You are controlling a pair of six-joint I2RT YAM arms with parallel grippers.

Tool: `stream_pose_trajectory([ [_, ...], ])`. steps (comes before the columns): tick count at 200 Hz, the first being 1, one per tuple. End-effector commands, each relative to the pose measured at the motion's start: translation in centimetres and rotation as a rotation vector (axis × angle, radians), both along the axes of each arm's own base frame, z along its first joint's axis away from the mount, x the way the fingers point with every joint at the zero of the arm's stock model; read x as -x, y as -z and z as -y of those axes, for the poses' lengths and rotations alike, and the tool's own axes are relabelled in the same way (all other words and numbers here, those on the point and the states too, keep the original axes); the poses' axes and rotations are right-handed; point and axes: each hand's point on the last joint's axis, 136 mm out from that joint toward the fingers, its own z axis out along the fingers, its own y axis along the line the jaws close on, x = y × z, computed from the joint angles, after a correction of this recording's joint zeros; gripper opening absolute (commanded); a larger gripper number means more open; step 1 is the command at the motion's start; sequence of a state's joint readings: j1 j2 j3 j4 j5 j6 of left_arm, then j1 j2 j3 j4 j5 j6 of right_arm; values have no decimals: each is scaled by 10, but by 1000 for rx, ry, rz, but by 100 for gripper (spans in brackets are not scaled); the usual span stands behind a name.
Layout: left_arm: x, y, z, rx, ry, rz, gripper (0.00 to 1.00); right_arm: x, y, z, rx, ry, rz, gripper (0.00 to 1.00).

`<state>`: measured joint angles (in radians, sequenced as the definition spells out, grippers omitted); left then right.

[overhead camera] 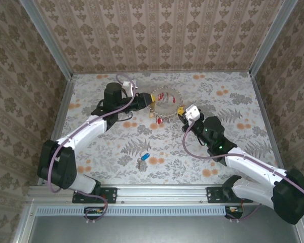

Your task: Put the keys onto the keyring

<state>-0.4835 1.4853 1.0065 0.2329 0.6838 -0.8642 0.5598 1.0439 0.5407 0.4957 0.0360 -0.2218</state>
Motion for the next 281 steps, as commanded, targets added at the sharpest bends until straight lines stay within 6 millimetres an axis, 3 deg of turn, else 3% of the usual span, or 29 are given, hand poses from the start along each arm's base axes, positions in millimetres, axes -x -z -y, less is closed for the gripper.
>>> stream_pose_trajectory([
  [1, -3, 11, 9, 18, 22, -18, 38, -2, -2, 5, -38, -33, -91, 0],
  [53, -11, 70, 25, -24, 38, -113, 42, -12, 28, 21, 4, -64, -241, 0],
  [82, -13, 86, 27, -24, 30, -127, 46, -13, 46, 23, 78, -99, -300, 0],
  [128, -14, 71, 17, -75, 0, 11, 50, 0, 75, 14, 278, -238, -335, 0],
  [161, -10, 45, 4, -119, -20, 221, 51, 11, 69, -2, 299, -375, -260, 0],
  [194, 9, 21, -1, -122, 40, 517, 51, 30, 54, -26, 238, -573, -205, 0],
  [224, 32, 10, -8, -124, 83, 760, 49, 24, 51, -35, 198, -617, -213, 0],
  [247, 40, 9, -9, -149, 124, 800, 49, 11, 56, -33, 233, -546, -221, 0],
  [281, 61, 8, 3, -120, 282, 831, 45, 18, 52, -40, 211, -590, -221, 0],
])
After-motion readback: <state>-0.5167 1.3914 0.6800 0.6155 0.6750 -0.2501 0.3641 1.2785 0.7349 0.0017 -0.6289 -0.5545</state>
